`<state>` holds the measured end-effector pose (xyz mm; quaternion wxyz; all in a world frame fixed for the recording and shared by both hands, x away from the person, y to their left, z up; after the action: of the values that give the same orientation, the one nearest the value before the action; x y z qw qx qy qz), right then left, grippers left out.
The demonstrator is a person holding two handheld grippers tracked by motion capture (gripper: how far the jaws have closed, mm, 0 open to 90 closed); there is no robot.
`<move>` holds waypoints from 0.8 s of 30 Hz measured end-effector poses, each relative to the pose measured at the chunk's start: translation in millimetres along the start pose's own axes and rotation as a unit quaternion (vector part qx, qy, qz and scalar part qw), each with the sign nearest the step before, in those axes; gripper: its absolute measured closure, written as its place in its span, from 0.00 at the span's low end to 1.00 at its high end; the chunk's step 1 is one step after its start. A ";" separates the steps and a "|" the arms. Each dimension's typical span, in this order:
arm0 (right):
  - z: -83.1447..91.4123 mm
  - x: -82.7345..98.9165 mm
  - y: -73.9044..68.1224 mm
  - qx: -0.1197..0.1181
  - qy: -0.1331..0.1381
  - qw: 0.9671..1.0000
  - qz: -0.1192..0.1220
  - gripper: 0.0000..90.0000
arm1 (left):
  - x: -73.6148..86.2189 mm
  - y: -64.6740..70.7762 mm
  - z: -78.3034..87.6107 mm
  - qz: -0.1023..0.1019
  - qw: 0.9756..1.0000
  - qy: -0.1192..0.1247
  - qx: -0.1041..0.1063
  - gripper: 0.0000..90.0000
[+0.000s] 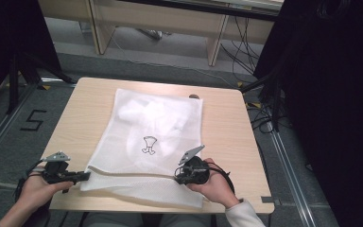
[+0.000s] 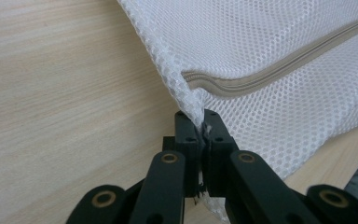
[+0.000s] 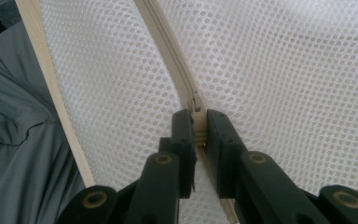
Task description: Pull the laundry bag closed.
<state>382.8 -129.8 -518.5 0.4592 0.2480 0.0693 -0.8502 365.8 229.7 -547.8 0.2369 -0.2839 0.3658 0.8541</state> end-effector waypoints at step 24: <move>8.6 11.5 11.0 0.006 0.003 1.000 -0.018 0.92 | -0.4 -0.2 0.7 0.000 1.000 0.002 -0.001 0.96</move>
<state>383.5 -147.6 -515.4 0.4418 0.2524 0.0698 -0.8581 366.0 230.3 -547.3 0.2357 -0.2856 0.3651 0.8541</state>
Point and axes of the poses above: each handheld gripper's, and its own axes: z roughly backward along the jaws, x roughly out of its underside, y roughly to its right, the point moved 7 cm from there along -z, roughly forward along the jaws, and after that the axes turned 14 degrees about x, right-handed, at the moved point
